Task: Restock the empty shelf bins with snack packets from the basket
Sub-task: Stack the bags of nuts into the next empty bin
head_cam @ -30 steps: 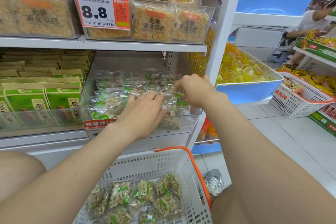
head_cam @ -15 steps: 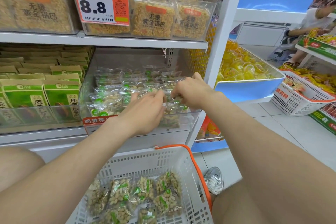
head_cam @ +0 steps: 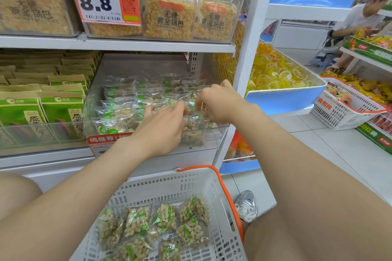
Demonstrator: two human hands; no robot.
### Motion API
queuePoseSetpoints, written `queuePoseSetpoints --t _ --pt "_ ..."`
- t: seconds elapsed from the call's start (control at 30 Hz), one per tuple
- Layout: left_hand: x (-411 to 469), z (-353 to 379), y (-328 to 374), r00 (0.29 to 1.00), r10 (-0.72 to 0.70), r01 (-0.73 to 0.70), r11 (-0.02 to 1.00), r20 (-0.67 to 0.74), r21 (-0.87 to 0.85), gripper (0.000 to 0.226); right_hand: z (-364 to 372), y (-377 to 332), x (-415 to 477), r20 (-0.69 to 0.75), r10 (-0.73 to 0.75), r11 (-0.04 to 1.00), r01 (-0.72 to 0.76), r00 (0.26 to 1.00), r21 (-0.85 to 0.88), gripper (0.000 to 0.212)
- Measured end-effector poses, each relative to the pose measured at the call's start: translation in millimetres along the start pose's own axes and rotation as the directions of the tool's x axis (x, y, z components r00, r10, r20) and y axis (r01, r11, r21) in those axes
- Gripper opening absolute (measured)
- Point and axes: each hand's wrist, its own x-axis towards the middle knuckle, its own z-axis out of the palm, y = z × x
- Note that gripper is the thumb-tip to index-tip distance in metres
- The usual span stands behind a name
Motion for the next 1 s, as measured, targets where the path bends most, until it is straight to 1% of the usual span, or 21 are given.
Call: queuePoseSetpoints --t 0.1,0.2,0.3,0.33,0.43,0.5,0.57,0.6,0.63,0.67,0.7,0.77,0.83,0.87,0.9,0.93,0.97,1.0 --pt "0.5 -0.6 0.1 1.0 0.001 -0.001 1.0 0.014 0.001 0.013 3.8 0.2 0.6 -0.054 0.016 1.0 -0.014 0.998 0.025 0.026" --pt "-0.1 -0.8 0.6 1.0 0.021 -0.022 1.0 0.019 0.023 0.015 5.1 4.6 2.0 -0.077 0.035 0.998 -0.031 0.996 0.048 0.021" --pt "-5.1 -0.2 -0.4 0.999 0.041 -0.042 0.996 0.013 0.077 0.028 7.4 5.7 3.3 -0.056 0.015 0.998 -0.012 0.998 0.061 0.019" --pt "-7.0 -0.3 -0.2 0.999 0.046 -0.046 0.993 -0.003 0.109 0.031 9.5 6.6 2.7 -0.056 0.012 0.998 -0.009 0.998 0.058 0.019" --pt "-13.3 -4.0 0.2 0.988 0.105 -0.083 0.981 -0.117 0.173 0.026 17.3 11.2 -2.2 -0.098 0.051 0.995 -0.042 0.994 0.091 0.027" --pt "-16.3 -7.0 0.3 0.968 0.153 -0.123 0.98 -0.201 0.157 0.026 16.4 11.1 -9.4 -0.223 0.082 0.995 -0.067 0.971 0.076 0.031" --pt "-20.1 -10.2 1.4 0.943 0.194 -0.161 0.977 -0.272 0.138 0.026 9.5 3.3 -20.4 -0.411 0.101 0.995 -0.082 0.906 0.062 0.036" --pt "-23.0 -11.7 3.1 0.926 0.221 -0.186 0.973 -0.307 0.138 0.023 4.3 -4.7 -27.6 -0.477 0.111 0.992 -0.065 0.872 0.112 0.036" --pt "-26.6 -13.0 5.2 0.906 0.247 -0.211 0.967 -0.344 0.14 0.018 -2.0 -14.9 -36.2 -0.499 0.126 0.98 -0.028 0.857 0.198 0.033" --pt "-31.4 -14.5 8.4 0.889 0.262 -0.226 0.964 -0.375 0.139 0.014 -7.2 -25.9 -45.9 -0.487 0.139 0.955 0.013 0.862 0.295 0.028" --pt "-37.2 -15.5 11.5 0.88 0.261 -0.226 0.965 -0.396 0.134 0.014 -10.8 -36.8 -55.9 -0.452 0.137 0.928 0.045 0.881 0.369 0.026" --pt "-50.3 -13.8 17.2 0.884 0.229 -0.203 0.973 -0.408 0.106 0.019 -11.6 -56.7 -75.0 -0.349 0.071 0.907 0.085 0.934 0.413 0.024" --pt "-62.9 -5.3 18.9 0.905 0.221 -0.196 0.975 -0.364 0.105 0.023 0.9 -68.0 -87.9 -0.165 -0.02 0.897 0.091 0.986 0.433 0.02" --pt "-67.8 1.2 17.9 0.927 0.226 -0.194 0.972 -0.298 0.133 0.025 11.3 -71.7 -92.9 -0.035 -0.06 0.89 0.069 0.998 0.45 0.018" --pt "-71.6 7.8 16.0 0.956 0.222 -0.19 0.967 -0.193 0.173 0.026 22.8 -75.9 -95.9 0.104 -0.099 0.89 0.041 0.99 0.454 0.018" --pt "-74.8 14.1 13.8 0.976 0.206 -0.189 0.958 -0.062 0.215 0.026 36.7 -80.3 -98.3 0.231 -0.132 0.901 0.019 0.964 0.433 0.019" --pt "-77.1 20.4 10.6 0.98 0.189 -0.2 0.947 0.067 0.253 0.025 52.9 -84.2 -99.8 0.335 -0.155 0.916 0.008 0.929 0.4 0.02" --pt "-78.9 26.6 7.2 0.966 0.182 -0.229 0.931 0.182 0.284 0.023 70.1 -88.0 -100.7 0.403 -0.168 0.928 0.006 0.9 0.373 0.021"
